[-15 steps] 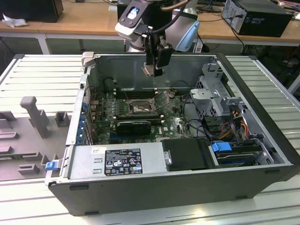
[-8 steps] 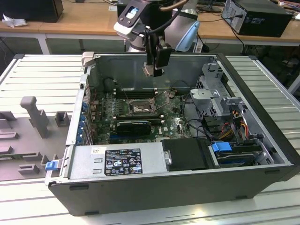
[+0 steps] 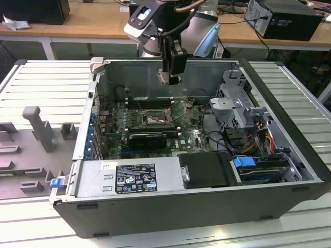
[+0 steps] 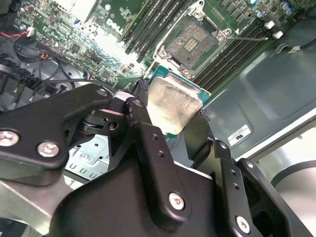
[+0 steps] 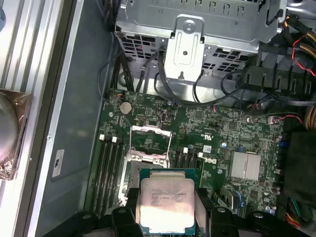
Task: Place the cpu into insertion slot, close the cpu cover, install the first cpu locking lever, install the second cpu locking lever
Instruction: 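Place the cpu into insertion slot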
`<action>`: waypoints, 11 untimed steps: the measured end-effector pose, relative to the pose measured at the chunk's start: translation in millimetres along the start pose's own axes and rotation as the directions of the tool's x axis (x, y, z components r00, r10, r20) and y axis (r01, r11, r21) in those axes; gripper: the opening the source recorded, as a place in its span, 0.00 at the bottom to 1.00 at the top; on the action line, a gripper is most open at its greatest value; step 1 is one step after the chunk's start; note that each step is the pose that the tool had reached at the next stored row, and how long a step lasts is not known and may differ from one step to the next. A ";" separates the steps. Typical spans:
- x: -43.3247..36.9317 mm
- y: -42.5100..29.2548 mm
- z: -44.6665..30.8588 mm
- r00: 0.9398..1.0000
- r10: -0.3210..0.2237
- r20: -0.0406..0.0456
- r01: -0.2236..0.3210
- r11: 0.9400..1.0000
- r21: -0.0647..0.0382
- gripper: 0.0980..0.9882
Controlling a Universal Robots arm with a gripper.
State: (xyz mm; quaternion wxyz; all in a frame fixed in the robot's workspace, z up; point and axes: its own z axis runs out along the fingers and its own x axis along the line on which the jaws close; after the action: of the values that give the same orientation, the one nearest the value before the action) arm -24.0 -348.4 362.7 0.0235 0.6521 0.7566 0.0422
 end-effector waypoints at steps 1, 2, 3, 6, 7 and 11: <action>0.0 0.0 0.0 1.000 0.005 0.000 -0.005 1.000 0.000 0.48; 0.0 0.0 0.0 1.000 0.009 0.001 -0.009 1.000 0.000 0.48; 0.0 0.0 0.1 1.000 0.014 0.001 -0.014 1.000 0.000 0.48; 0.0 0.0 0.1 1.000 0.031 0.003 -0.031 1.000 -0.001 0.48; 0.0 0.0 0.1 0.999 0.041 0.004 -0.041 0.999 -0.001 0.48; 0.0 0.0 0.2 0.998 0.061 0.006 -0.061 0.998 -0.001 0.48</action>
State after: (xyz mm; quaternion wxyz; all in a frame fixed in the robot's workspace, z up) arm -24.0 -348.4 362.5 0.0248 0.6751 0.7361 0.0415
